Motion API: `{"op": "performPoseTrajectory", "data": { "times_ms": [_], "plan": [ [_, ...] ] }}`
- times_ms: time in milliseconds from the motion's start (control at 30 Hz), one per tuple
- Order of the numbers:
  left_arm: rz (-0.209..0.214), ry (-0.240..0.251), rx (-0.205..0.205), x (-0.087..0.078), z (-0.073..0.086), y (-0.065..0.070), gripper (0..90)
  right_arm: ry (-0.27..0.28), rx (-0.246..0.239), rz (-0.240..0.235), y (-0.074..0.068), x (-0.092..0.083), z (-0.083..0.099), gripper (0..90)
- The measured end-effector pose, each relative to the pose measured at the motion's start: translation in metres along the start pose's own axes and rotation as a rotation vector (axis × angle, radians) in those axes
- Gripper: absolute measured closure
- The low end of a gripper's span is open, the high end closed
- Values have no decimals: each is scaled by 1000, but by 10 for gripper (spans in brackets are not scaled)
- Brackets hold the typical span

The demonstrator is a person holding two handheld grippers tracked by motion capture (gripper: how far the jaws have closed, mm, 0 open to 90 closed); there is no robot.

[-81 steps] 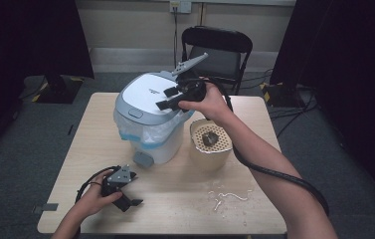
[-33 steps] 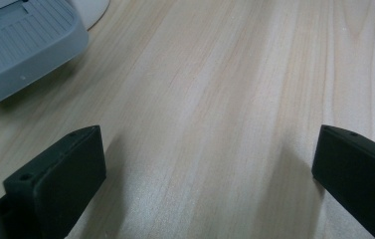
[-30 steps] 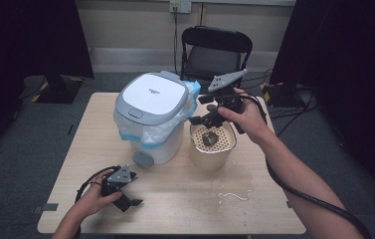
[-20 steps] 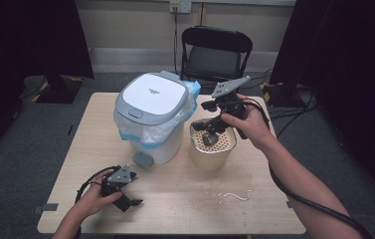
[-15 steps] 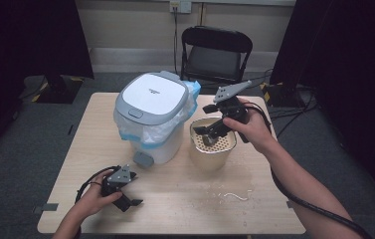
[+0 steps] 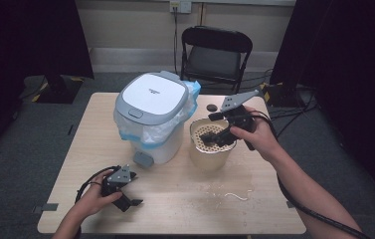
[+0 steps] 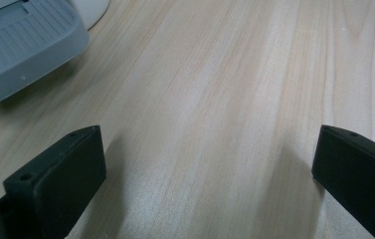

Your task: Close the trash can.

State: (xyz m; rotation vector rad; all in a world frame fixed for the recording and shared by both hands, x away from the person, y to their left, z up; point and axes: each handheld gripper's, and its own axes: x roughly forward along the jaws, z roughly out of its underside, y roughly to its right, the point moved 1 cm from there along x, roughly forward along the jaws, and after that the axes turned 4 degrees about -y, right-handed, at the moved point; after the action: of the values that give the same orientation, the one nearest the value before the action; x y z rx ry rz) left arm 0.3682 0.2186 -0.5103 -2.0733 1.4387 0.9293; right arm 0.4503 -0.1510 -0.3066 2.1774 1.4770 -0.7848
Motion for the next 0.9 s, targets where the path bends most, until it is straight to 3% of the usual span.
{"op": "performPoseTrajectory", "data": {
  "times_ms": [900],
  "plan": [
    [2, -1, -3, 0, 0, 0, 0, -26, 4, -27, -15, 4, 54, 148]
  ]
}}
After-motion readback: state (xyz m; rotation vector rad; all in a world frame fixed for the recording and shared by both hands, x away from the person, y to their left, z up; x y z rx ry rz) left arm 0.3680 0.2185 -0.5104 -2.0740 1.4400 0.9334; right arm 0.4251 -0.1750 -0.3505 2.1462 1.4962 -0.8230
